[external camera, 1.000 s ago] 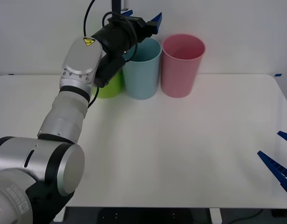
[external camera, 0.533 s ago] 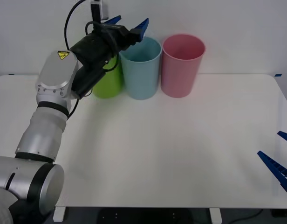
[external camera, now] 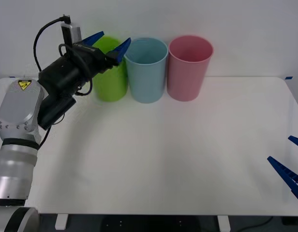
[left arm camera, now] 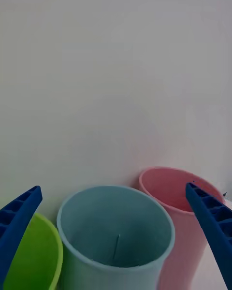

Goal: Grasp the object on the table and drop it into the matching bin: aluminum can to the light blue bin, PET bottle to the pink bin.

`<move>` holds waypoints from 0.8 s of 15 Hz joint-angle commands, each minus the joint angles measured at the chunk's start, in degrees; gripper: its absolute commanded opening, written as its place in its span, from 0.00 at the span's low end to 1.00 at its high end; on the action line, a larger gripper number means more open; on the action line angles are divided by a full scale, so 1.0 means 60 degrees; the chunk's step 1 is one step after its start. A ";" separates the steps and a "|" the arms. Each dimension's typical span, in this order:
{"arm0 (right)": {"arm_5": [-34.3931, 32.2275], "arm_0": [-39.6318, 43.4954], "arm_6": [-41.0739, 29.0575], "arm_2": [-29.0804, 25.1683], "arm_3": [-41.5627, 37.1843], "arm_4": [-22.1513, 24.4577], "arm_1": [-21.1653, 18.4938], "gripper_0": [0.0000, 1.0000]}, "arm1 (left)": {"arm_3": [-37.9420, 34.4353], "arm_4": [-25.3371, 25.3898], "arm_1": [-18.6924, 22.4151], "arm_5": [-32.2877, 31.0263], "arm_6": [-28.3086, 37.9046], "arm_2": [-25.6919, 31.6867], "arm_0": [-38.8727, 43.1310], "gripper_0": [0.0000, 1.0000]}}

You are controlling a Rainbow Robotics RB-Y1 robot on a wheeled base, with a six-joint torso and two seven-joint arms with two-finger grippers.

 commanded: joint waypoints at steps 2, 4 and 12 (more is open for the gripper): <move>0.0000 0.0000 0.0001 0.0000 0.0000 0.0000 0.0000 1.00 | -0.1174 -0.0199 0.0021 -0.1113 0.0000 0.0768 0.1153 1.00; 0.0000 0.0000 0.0001 0.0000 0.0000 0.0000 0.0000 1.00 | -0.1833 -0.0272 0.0021 -0.1786 0.0073 0.1310 0.1754 1.00; 0.0000 0.0000 0.0001 0.0000 0.0000 0.0000 0.0000 1.00 | -0.5129 -0.0624 0.0871 -0.2988 0.2095 0.2672 0.4698 1.00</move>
